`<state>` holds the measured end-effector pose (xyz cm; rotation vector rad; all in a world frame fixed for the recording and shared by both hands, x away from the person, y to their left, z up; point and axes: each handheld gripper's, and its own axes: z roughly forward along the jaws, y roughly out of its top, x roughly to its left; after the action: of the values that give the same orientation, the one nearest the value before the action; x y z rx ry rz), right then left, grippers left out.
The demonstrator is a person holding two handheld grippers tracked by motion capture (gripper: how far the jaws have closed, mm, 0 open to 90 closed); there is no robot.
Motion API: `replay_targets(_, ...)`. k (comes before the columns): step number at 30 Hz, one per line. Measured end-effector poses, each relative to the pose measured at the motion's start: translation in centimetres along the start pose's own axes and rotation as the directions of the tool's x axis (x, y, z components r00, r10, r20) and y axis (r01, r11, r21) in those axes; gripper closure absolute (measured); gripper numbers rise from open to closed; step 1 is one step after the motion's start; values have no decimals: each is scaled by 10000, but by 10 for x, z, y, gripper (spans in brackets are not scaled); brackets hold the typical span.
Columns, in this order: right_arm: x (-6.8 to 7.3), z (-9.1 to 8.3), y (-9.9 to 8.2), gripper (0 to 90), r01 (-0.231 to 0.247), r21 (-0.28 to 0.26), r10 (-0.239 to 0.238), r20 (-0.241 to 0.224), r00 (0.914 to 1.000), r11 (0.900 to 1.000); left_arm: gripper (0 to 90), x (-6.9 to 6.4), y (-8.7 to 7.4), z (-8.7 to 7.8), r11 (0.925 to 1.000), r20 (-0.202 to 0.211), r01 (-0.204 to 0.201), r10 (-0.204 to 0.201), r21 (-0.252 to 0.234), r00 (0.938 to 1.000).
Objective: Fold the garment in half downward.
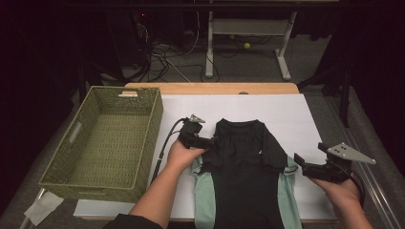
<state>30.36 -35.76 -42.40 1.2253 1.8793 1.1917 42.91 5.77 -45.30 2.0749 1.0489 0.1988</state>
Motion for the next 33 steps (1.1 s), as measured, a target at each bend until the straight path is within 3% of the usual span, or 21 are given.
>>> replay_targets(7,3,-6,-1,37,119,-81,-120,-117,9999,9999,126,-5,-2,9,10000,311,-39,38,38,9995)
replay_targets(10,1,-1,-2,42,112,20,-112,-105,9999,9999,150,-11,-3,14,9993,402,-341,333,173,9986)
replay_targets(13,-3,10,-2,53,81,203,-79,-78,9999,9998,184,-14,-3,20,9971,235,-401,387,649,9990)
replay_targets(14,-3,15,-1,61,111,273,-109,-92,9999,9996,245,-14,-4,22,9960,172,-406,394,790,9991)
replay_targets(16,-5,23,0,77,216,437,-212,-95,9997,9988,271,-16,-5,25,9951,-66,-491,498,859,9987)
replay_targets(18,-6,34,2,119,302,630,-296,-111,9995,9976,351,-18,-5,24,9943,-536,-564,614,905,9967)
replay_targets(22,-11,56,6,185,297,1038,-275,-218,9994,9942,597,-20,-4,23,9951,-359,-410,444,902,9984)
replay_targets(25,-11,70,10,244,269,1265,-226,-356,9991,9916,725,-23,-4,24,9954,-262,-427,451,856,9986)
replay_targets(33,-4,106,27,386,141,1805,25,-910,9959,9835,777,-15,-6,14,9993,-466,234,-221,275,9987)
